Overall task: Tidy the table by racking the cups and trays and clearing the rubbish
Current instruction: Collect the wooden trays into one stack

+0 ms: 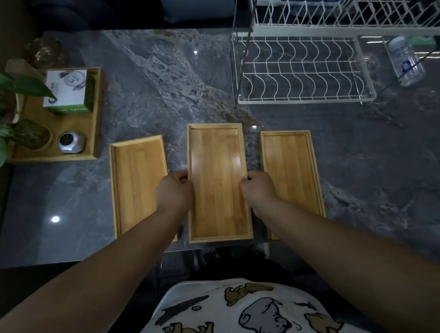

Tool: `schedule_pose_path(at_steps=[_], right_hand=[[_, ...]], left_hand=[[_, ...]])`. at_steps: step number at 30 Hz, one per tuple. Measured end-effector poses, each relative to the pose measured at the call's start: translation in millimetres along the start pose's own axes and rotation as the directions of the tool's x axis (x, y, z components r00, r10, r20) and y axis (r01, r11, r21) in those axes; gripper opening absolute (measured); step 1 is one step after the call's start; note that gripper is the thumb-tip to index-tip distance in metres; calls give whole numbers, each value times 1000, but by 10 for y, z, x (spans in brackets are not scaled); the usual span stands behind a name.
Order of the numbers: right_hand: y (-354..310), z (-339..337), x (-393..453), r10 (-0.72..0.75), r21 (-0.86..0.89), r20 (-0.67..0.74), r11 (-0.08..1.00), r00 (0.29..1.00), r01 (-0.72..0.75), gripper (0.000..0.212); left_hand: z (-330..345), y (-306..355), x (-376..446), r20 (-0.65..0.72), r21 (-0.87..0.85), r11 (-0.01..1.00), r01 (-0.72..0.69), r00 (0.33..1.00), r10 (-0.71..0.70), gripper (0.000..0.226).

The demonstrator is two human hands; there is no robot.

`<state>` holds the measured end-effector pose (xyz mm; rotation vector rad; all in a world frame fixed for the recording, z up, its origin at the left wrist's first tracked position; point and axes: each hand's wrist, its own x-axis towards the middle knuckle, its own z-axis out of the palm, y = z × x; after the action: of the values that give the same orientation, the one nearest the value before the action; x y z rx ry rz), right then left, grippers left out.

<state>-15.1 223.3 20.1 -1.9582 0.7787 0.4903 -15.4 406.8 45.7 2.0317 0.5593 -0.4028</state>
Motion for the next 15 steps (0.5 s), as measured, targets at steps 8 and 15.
schedule_pose_path(at_steps=[8,15], right_hand=[[182,-835,-112,-112,12,-80,993,990,114,29],[500,-1417,-58,-106,-41,-130,994,986,102,24]], left_hand=[[478,450,-340,45,-69,989,-128,990,131,29],[1105,659,-491,98,-53,986,-157,982,162,29]])
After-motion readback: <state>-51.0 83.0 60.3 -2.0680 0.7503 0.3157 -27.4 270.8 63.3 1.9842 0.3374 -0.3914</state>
